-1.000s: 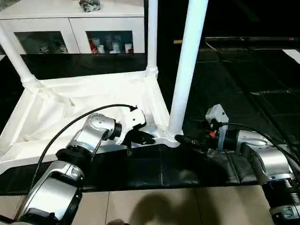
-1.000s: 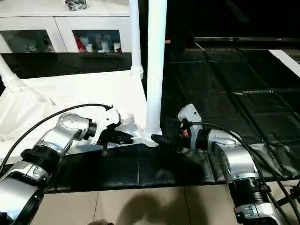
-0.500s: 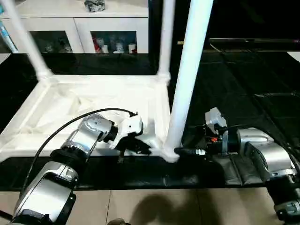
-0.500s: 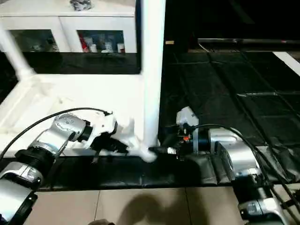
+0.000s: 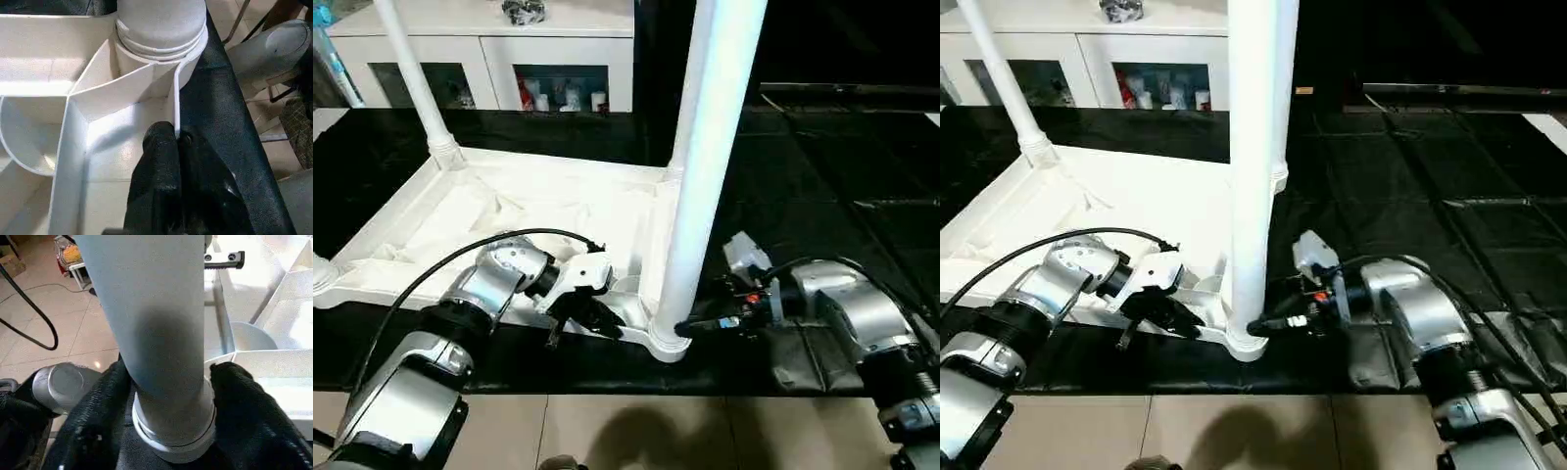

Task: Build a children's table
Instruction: Rotate leg to tighten

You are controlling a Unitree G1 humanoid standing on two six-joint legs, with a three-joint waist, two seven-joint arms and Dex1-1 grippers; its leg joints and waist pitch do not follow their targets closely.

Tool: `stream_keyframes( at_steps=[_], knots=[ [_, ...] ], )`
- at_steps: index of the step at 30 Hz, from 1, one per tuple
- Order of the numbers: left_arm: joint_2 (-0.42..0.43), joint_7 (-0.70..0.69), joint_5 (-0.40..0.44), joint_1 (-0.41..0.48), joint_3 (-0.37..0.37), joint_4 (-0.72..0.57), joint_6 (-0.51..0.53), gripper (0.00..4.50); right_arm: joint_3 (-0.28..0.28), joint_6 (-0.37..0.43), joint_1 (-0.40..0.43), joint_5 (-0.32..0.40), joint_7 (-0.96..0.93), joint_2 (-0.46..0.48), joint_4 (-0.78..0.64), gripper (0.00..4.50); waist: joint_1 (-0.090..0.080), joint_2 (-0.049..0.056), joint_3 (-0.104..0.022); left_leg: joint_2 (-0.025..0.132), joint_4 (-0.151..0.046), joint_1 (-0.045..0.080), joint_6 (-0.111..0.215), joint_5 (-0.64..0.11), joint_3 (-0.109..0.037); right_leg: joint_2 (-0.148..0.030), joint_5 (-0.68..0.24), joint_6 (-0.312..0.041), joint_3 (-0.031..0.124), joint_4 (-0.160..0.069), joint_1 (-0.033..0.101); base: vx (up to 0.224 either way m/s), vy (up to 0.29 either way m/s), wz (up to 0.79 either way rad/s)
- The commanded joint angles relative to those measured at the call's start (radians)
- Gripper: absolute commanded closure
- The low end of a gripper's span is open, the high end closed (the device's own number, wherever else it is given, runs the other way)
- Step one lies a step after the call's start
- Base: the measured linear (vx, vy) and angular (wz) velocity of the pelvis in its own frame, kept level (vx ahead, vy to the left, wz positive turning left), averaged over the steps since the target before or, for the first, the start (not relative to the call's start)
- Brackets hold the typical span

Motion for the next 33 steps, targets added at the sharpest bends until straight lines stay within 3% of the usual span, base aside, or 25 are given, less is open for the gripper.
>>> stream_keyframes(
  at_steps=[1,6,12,15,17,18,21,22,24,27,29,31,33],
  knots=[
    [-0.014,-0.040,0.031,-0.005,-0.049,0.007,-0.013,4.50,0.003,-0.014,-0.017,-0.006,0.017,0.004,0.004,2.03,-0.008,-0.011,-0.076,0.034,-0.061,0.016,0.057,-0.193,-0.007,-0.076,-0.268,-0.193,0.052,-0.070,0.050,0.000,0.000,0.00],
    [-0.017,-0.033,0.029,-0.006,-0.046,0.013,-0.013,4.50,0.010,-0.011,-0.011,-0.001,0.030,0.009,0.000,2.44,-0.007,-0.011,-0.076,0.034,-0.062,0.016,0.056,-0.190,-0.007,-0.077,-0.281,-0.186,0.052,-0.071,0.050,0.000,0.000,0.00],
    [-0.021,-0.024,0.025,-0.004,-0.039,0.018,-0.005,4.50,0.017,-0.001,-0.003,0.010,0.044,0.006,-0.002,2.55,-0.007,-0.011,-0.077,0.034,-0.061,0.016,0.057,-0.190,-0.007,-0.076,-0.273,-0.189,0.052,-0.070,0.051,0.000,0.000,0.00],
    [-0.039,-0.004,-0.008,-0.005,-0.005,0.021,0.053,4.50,0.013,0.023,0.020,0.027,0.044,0.005,-0.028,2.55,-0.007,-0.009,-0.076,0.034,-0.061,0.016,0.058,-0.187,-0.006,-0.075,-0.263,-0.194,0.053,-0.069,0.051,0.000,0.000,0.00],
    [-0.061,0.049,-0.031,-0.011,0.031,0.030,0.101,4.50,-0.002,0.053,0.046,0.047,0.015,0.014,-0.058,2.55,-0.006,-0.009,-0.076,0.034,-0.061,0.016,0.061,-0.185,-0.006,-0.074,-0.260,-0.196,0.053,-0.070,0.051,0.000,0.000,0.00],
    [-0.069,0.080,-0.035,-0.015,0.044,0.036,0.111,4.50,-0.009,0.068,0.058,0.053,-0.007,0.021,-0.070,2.55,-0.002,-0.008,-0.075,0.035,-0.060,0.022,0.062,-0.197,-0.005,-0.075,-0.274,-0.197,0.053,-0.074,0.046,0.000,0.000,0.00],
    [-0.100,0.199,-0.046,-0.031,0.089,0.065,0.150,4.50,-0.040,0.083,0.090,0.028,-0.159,0.065,-0.076,2.55,-0.004,-0.011,-0.070,0.033,-0.064,0.020,0.048,-0.218,-0.006,-0.076,-0.328,-0.180,0.052,-0.079,0.048,0.000,0.000,0.00],
    [-0.103,0.210,-0.048,-0.033,0.094,0.066,0.154,4.50,-0.044,0.082,0.093,0.024,-0.178,0.071,-0.074,2.55,-0.010,-0.011,-0.067,0.030,-0.066,0.020,0.036,-0.240,-0.008,-0.078,-0.381,-0.163,0.049,-0.085,0.048,0.000,0.000,0.00],
    [-0.138,0.306,-0.070,-0.049,0.140,0.070,0.211,4.50,-0.094,0.083,0.106,-0.016,-0.396,0.151,-0.052,2.55,-0.019,-0.013,-0.065,0.027,-0.069,0.022,0.019,-0.259,-0.011,-0.079,-0.442,-0.138,0.047,-0.091,0.048,0.000,0.000,0.00],
    [-0.159,0.359,-0.067,-0.063,0.158,0.077,0.239,4.50,-0.120,0.095,0.100,-0.037,-0.514,0.205,-0.034,2.56,-0.051,-0.013,-0.063,0.019,-0.073,0.014,0.005,-0.279,-0.018,-0.078,-0.506,-0.100,0.039,-0.101,0.053,0.000,0.000,0.00],
    [-0.177,0.401,-0.067,-0.076,0.170,0.088,0.262,4.50,-0.134,0.109,0.088,-0.055,-0.601,0.248,-0.016,2.56,-0.064,-0.015,-0.061,0.015,-0.070,0.017,0.014,-0.285,-0.016,-0.076,-0.515,-0.095,0.040,-0.108,0.050,0.000,0.000,0.00],
    [-0.199,0.464,-0.071,-0.097,0.187,0.108,0.284,4.50,-0.154,0.124,0.062,-0.063,-0.699,0.301,0.020,2.57,-0.076,-0.009,-0.063,0.012,-0.069,0.016,0.016,-0.273,-0.017,-0.075,-0.506,-0.101,0.039,-0.106,0.050,0.000,0.000,0.00],
    [-0.235,0.560,-0.084,-0.129,0.224,0.135,0.324,4.50,-0.208,0.147,-0.001,-0.048,-0.858,0.389,0.091,2.57,-0.092,-0.008,-0.065,0.011,-0.067,0.018,0.017,-0.276,-0.016,-0.072,-0.474,-0.124,0.040,-0.103,0.046,0.000,0.000,0.00]
  ],
)
